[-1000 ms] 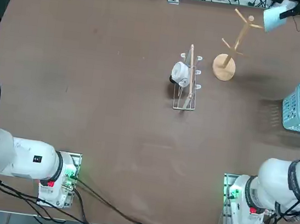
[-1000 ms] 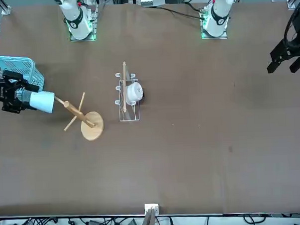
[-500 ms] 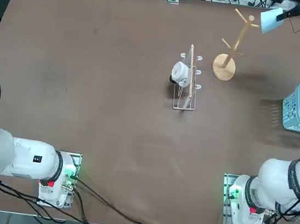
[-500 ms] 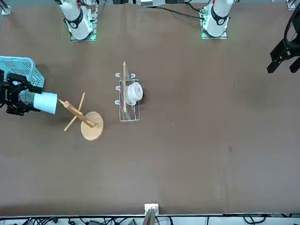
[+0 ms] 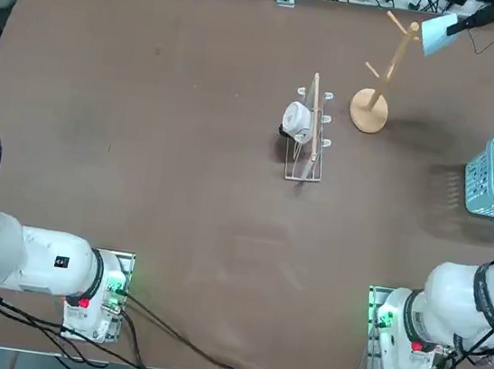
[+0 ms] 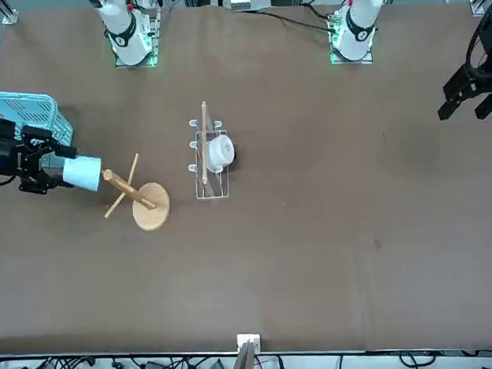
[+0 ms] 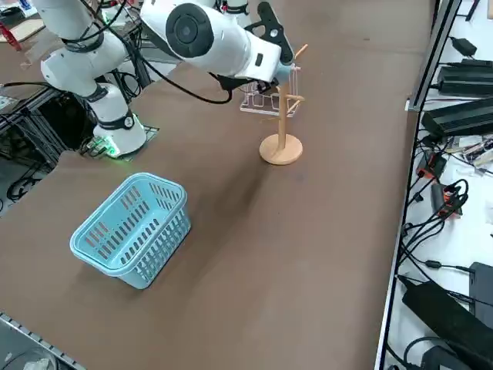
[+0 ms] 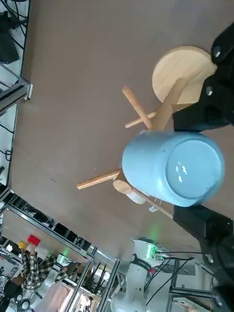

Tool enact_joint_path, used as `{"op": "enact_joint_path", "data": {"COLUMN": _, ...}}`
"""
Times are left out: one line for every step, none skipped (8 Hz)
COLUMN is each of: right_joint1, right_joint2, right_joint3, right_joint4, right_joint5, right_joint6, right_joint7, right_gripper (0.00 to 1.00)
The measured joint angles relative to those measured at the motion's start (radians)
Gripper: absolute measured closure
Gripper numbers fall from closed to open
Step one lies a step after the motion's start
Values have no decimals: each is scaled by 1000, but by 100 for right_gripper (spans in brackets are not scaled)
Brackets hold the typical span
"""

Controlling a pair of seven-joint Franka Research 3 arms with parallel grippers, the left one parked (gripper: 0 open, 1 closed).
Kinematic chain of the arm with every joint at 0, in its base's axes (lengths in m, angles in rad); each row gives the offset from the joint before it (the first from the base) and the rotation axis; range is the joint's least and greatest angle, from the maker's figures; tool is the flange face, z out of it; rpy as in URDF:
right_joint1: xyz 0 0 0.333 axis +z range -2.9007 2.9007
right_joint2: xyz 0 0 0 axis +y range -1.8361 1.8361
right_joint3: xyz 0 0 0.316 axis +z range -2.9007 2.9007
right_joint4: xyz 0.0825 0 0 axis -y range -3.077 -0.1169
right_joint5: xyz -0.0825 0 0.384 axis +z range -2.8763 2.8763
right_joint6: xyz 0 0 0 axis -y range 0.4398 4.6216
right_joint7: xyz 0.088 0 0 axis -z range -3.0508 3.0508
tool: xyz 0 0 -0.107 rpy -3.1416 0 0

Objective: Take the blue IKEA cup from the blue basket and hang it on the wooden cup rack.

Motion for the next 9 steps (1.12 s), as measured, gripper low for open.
{"op": "enact_joint_path", "data": {"right_joint1": 2, "right_joint2": 6, "right_joint3": 0, "right_joint4": 0, "right_joint5": 0, "right_joint6": 2, "right_joint7": 0, "right_gripper": 16}}
{"op": "enact_joint_path", "data": {"right_joint1": 2, "right_joint2": 8, "right_joint3": 0, "right_joint4": 0, "right_joint5": 0, "right_joint6": 5, "right_joint7": 0, "right_gripper": 15}}
{"op": "enact_joint_path", "data": {"right_joint1": 3, "right_joint2": 8, "right_joint3": 0, "right_joint4": 0, "right_joint5": 0, "right_joint6": 9, "right_joint7": 0, "right_gripper": 5}}
{"op": "enact_joint_path", "data": {"right_joint1": 3, "right_joint2": 8, "right_joint3": 0, "right_joint4": 0, "right_joint5": 0, "right_joint6": 12, "right_joint7": -1, "right_gripper": 2}}
{"op": "enact_joint_path", "data": {"right_joint1": 3, "right_joint2": 8, "right_joint3": 0, "right_joint4": 1, "right_joint5": 0, "right_joint6": 15, "right_joint7": -1, "right_gripper": 0}}
{"op": "enact_joint_path", "data": {"right_joint1": 3, "right_joint2": 8, "right_joint3": 0, "right_joint4": 2, "right_joint5": 0, "right_joint6": 16, "right_joint7": -1, "right_gripper": 0}}
{"op": "enact_joint_path", "data": {"right_joint1": 3, "right_joint2": 8, "right_joint3": -2, "right_joint4": 7, "right_joint5": 0, "right_joint6": 16, "right_joint7": -1, "right_gripper": 0}}
{"op": "enact_joint_path", "data": {"right_joint1": 3, "right_joint2": 7, "right_joint3": -3, "right_joint4": 21, "right_joint5": -3, "right_joint6": 16, "right_joint7": -1, "right_gripper": 0}}
{"op": "enact_joint_path", "data": {"right_joint1": 3, "right_joint2": 5, "right_joint3": -5, "right_joint4": 49, "right_joint5": -26, "right_joint6": 16, "right_joint7": 1, "right_gripper": 0}}
